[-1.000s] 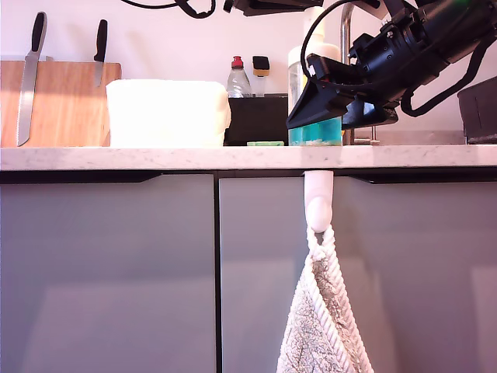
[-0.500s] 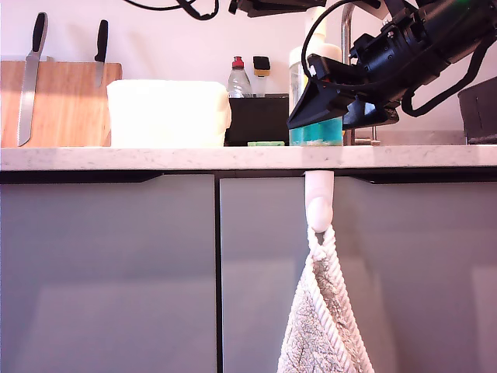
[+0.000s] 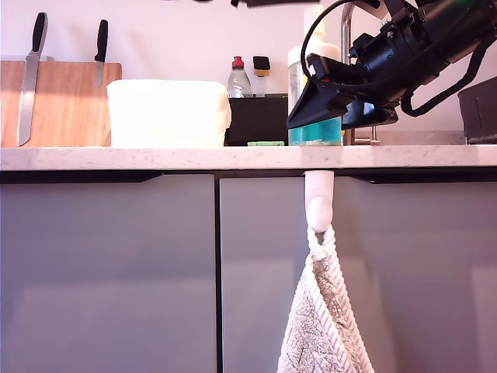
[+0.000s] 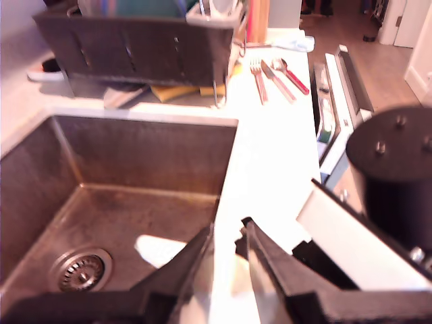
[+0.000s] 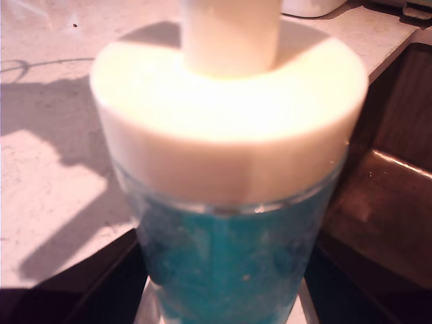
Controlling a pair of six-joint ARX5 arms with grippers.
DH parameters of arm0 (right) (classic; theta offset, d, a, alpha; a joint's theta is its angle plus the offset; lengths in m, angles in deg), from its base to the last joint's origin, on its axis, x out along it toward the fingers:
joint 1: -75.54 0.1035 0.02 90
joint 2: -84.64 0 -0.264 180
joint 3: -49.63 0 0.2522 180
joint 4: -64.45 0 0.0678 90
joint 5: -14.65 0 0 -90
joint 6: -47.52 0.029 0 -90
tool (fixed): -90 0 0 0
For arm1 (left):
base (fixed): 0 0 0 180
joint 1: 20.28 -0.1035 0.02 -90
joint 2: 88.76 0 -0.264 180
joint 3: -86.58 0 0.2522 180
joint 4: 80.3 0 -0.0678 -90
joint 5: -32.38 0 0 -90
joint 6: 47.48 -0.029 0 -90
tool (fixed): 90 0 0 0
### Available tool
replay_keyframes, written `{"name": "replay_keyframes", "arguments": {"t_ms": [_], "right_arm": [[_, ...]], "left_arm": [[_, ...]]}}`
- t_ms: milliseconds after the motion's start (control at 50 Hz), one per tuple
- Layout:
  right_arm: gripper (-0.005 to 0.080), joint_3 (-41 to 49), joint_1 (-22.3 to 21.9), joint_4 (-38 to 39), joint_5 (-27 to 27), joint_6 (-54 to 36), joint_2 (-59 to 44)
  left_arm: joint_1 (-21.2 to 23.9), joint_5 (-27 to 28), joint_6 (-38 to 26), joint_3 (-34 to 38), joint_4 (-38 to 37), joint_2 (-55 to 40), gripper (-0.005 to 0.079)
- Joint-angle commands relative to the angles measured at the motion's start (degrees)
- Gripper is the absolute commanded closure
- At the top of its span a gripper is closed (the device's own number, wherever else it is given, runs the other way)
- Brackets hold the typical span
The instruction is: Press the soap dispenser from the top, so some soap is dispensed
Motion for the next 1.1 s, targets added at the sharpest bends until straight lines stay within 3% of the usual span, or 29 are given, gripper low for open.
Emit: {"name": "replay_keyframes", "arguments": {"t_ms": [0, 480, 560, 600, 760, 860, 980, 1080], "right_arm": [[0.0424, 0.0, 0.3, -0.2, -0.1, -0.3, -0.1], [0.0424, 0.0, 0.3, -0.2, -0.1, -0.3, -0.1], [0.0424, 0.0, 0.3, -0.2, -0.1, -0.3, -0.1], [0.0424, 0.0, 0.3, -0.2, -0.1, -0.3, -0.1], [0.0411, 0.0, 0.2, -0.2, -0.1, -0.3, -0.1], [0.0315, 0.0, 0.2, 0.0, 0.2, -0.3, -0.1], [0.0078, 0.0, 0.2, -0.8, 3.9, 0.7, -0.1], [0.0064, 0.0, 0.3, -2.3, 6.6, 0.0, -0.1]], "left_arm": [[-0.8, 0.4, 0.0, -2.4, -0.9, -0.7, 0.0611], [-8.6, 0.5, -4.2, -12.7, -28.7, 0.9, 0.0618], [-10.2, 0.5, -4.2, -13.2, -33.3, 1.5, 0.0685], [-11.2, 0.4, -4.5, -13.2, -35.7, 1.9, 0.0766], [-14.0, 0.3, -6.7, -13.2, -41.2, 3.6, 0.0762], [-14.8, 0.3, -7.6, -13.2, -43.2, 4.9, 0.0762], [-15.4, 0.3, -8.0, -13.2, -44.4, 5.7, 0.0762], [-15.4, 0.3, -8.0, -13.2, -44.5, 5.7, 0.0762]]}}
